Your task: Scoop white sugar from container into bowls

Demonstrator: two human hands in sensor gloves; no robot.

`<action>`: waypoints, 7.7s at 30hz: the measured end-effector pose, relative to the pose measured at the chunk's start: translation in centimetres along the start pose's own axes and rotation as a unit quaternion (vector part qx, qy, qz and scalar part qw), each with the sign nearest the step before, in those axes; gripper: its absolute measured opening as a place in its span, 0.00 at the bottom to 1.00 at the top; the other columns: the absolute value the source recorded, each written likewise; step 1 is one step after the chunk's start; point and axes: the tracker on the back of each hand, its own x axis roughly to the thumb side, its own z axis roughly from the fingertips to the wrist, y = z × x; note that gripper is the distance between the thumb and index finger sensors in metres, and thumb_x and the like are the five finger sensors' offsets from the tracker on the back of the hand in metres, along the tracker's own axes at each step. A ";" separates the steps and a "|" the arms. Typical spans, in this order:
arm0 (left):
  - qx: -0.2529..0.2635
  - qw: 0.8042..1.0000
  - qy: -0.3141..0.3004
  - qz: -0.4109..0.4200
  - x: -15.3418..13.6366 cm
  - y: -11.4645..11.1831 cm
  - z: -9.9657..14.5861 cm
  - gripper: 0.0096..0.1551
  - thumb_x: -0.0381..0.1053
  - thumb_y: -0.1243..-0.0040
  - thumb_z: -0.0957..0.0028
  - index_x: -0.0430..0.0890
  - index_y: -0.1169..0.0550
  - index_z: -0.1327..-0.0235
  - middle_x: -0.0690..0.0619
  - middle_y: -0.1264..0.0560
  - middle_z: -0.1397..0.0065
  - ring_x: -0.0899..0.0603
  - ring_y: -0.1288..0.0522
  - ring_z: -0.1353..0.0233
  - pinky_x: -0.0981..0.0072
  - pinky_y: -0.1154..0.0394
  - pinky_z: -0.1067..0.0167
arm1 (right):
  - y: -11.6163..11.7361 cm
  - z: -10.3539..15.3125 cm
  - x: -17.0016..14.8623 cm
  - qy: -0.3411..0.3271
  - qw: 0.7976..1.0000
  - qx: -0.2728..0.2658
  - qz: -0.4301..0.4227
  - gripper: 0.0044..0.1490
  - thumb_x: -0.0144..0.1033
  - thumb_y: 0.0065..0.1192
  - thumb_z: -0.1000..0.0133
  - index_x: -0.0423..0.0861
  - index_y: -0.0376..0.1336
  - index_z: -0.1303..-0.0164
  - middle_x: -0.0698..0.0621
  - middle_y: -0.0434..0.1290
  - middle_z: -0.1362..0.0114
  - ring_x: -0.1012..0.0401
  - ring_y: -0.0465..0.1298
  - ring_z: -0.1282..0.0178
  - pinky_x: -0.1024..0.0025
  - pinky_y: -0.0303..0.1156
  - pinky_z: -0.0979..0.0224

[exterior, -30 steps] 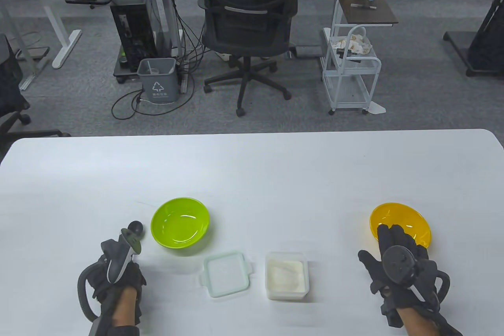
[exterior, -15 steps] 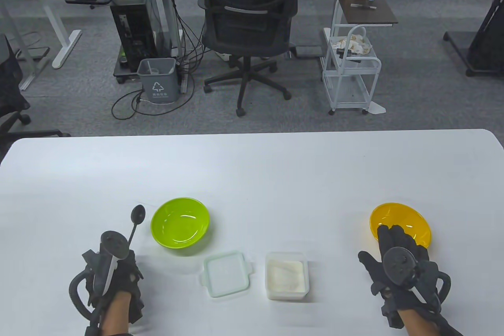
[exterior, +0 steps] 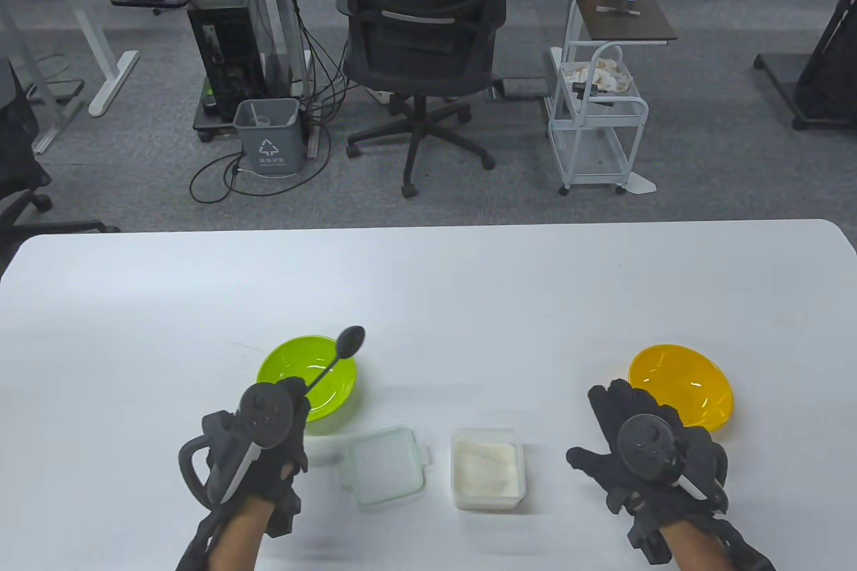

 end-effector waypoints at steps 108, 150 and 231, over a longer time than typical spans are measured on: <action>-0.143 0.957 0.178 0.181 -10.0 -6.7 -2.1 0.28 0.57 0.38 0.53 0.63 0.22 0.36 0.64 0.18 0.42 0.57 0.13 0.56 0.53 0.23 0.37 | 6.6 -2.4 5.1 -0.054 0.984 0.154 -0.063 0.67 0.73 0.66 0.56 0.57 0.36 0.18 0.47 0.45 0.11 0.44 0.49 0.10 0.39 0.50 0.16; 0.022 0.986 -0.071 -0.151 4.4 -3.7 0.7 0.25 0.60 0.38 0.53 0.71 0.21 0.40 0.66 0.19 0.38 0.57 0.14 0.51 0.52 0.25 0.33 | 6.6 -2.4 5.2 -0.054 0.984 0.155 -0.062 0.67 0.73 0.66 0.56 0.57 0.36 0.18 0.47 0.45 0.11 0.44 0.49 0.10 0.39 0.50 0.16; -0.337 0.878 0.050 0.337 -2.9 -9.1 -1.2 0.25 0.60 0.43 0.52 0.63 0.20 0.41 0.65 0.16 0.48 0.58 0.14 0.59 0.54 0.22 0.39 | 6.7 -2.2 5.3 -0.052 0.985 0.152 -0.060 0.67 0.73 0.65 0.56 0.57 0.35 0.18 0.46 0.45 0.11 0.44 0.50 0.10 0.39 0.50 0.16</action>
